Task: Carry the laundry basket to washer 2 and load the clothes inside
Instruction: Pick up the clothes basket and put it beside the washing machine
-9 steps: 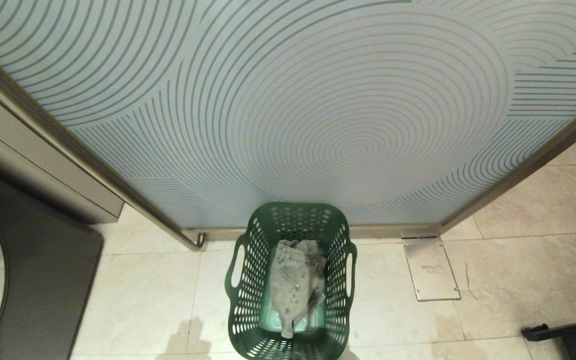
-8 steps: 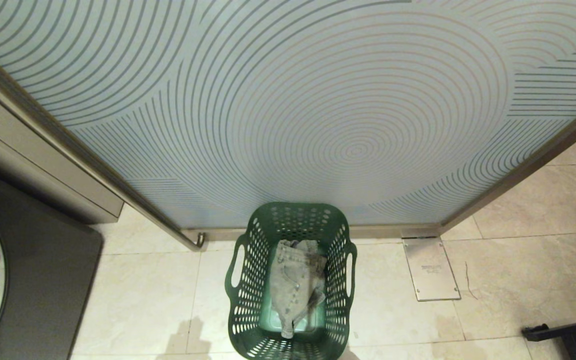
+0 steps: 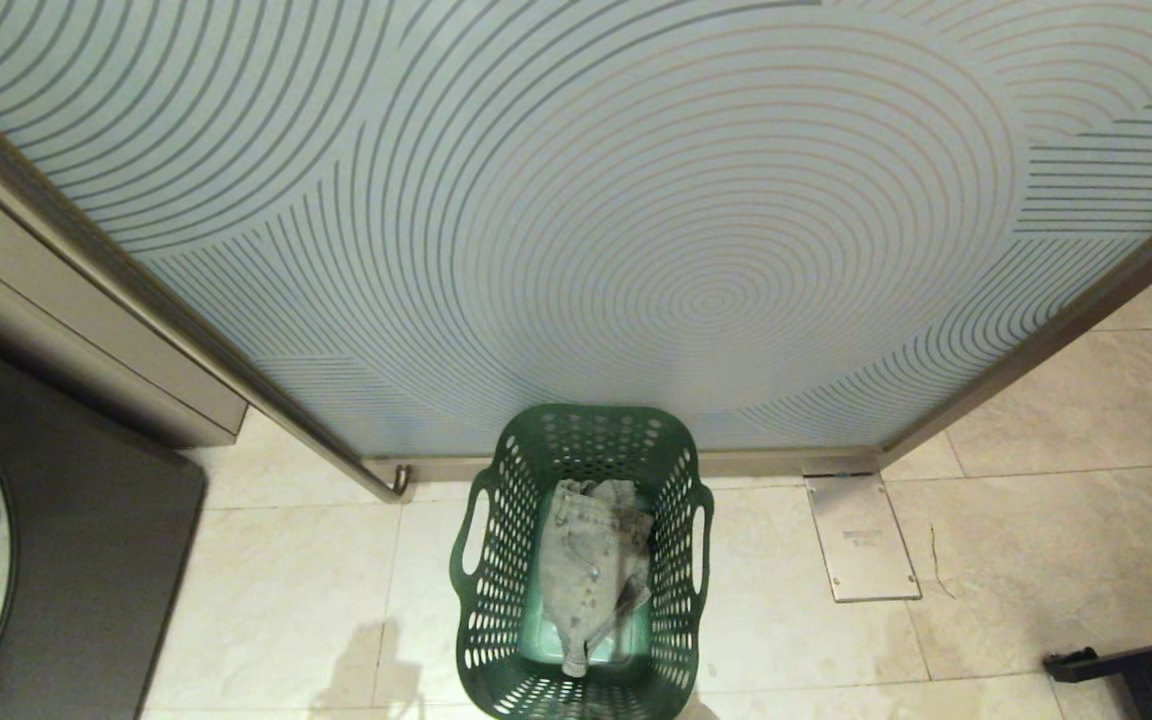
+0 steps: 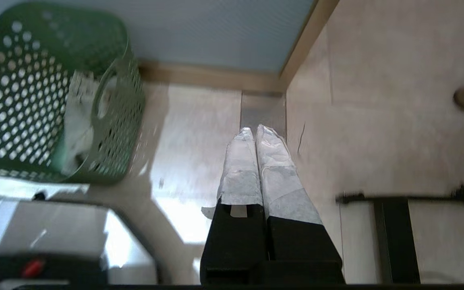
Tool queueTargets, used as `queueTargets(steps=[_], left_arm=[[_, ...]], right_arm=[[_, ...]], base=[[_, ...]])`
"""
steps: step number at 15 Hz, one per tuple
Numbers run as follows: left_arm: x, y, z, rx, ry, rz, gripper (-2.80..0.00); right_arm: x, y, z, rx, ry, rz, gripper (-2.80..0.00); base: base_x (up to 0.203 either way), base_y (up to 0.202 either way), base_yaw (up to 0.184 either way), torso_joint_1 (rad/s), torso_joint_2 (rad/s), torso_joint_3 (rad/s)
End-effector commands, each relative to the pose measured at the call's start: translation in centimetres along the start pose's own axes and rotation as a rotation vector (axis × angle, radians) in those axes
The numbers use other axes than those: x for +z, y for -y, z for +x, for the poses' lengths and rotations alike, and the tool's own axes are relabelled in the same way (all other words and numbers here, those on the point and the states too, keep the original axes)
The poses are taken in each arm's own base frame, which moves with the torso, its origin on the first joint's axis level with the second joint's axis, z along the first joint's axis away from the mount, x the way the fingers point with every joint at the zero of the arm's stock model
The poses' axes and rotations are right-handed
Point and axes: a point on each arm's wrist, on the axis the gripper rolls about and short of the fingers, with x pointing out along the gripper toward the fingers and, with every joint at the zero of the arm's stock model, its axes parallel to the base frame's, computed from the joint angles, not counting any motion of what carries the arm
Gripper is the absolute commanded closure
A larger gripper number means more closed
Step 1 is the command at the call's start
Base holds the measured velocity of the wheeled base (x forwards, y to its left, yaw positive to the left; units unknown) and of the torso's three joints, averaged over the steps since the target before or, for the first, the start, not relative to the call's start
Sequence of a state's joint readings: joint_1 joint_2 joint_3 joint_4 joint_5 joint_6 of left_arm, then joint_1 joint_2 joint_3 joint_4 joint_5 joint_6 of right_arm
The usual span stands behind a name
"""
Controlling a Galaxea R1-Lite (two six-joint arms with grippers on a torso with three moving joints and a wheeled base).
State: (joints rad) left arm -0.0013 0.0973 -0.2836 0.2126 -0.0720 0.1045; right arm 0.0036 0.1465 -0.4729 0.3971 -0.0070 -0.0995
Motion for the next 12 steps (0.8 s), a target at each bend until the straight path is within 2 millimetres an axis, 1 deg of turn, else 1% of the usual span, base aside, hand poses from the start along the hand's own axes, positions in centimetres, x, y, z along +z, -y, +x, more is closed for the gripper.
queueTargets(steps=[1,2,3,5,6,7,8,9,10,12], left_arm=[[3.5,-0.4,2.1,-0.046,-0.145,-0.024,0.0],[4.7,-0.6,3.5,-0.073,-0.219,-0.044,0.0],[5.5,-0.8,5.4,-0.099,-0.305,-0.064,0.0],[6.7,-1.1,9.4,-0.14,-0.433,-0.102,0.0],[7.0,-1.2,11.4,-0.159,-0.46,-0.121,0.0],[7.1,-1.1,13.3,-0.184,-0.45,-0.136,0.0],[6.9,-0.8,14.7,-0.208,-0.421,-0.152,0.0],[5.8,-0.4,15.7,-0.237,-0.452,-0.177,0.0],[4.7,0.1,16.5,-0.276,-0.504,-0.209,0.0],[3.9,0.9,18.0,-0.341,-0.585,-0.298,0.0]], right_arm=[[4.3,0.4,2.7,0.019,-0.172,0.014,0.0],[5.8,0.5,4.4,0.025,-0.237,0.03,0.0],[6.9,0.6,6.6,0.028,-0.309,0.056,0.0],[8.0,0.7,11.3,0.024,-0.421,0.117,0.0],[8.0,0.7,13.3,0.019,-0.454,0.154,0.0],[7.4,0.6,14.9,0.012,-0.479,0.192,0.0],[6.4,0.4,15.9,0.013,-0.468,0.211,0.0],[5.6,0.2,17.0,0.026,-0.413,0.217,0.0],[4.8,-0.3,18.5,0.044,-0.41,0.219,0.0],[3.5,-1.5,21.1,0.091,-0.452,0.228,0.0]], base=[[0.0,0.0,0.0,0.0,0.0,0.0],[0.0,0.0,0.0,0.0,0.0,0.0],[0.0,0.0,0.0,0.0,0.0,0.0],[0.0,0.0,0.0,0.0,0.0,0.0],[0.0,0.0,0.0,0.0,0.0,0.0],[0.0,0.0,0.0,0.0,0.0,0.0],[0.0,0.0,0.0,0.0,0.0,0.0],[0.0,0.0,0.0,0.0,0.0,0.0],[0.0,0.0,0.0,0.0,0.0,0.0],[0.0,0.0,0.0,0.0,0.0,0.0]])
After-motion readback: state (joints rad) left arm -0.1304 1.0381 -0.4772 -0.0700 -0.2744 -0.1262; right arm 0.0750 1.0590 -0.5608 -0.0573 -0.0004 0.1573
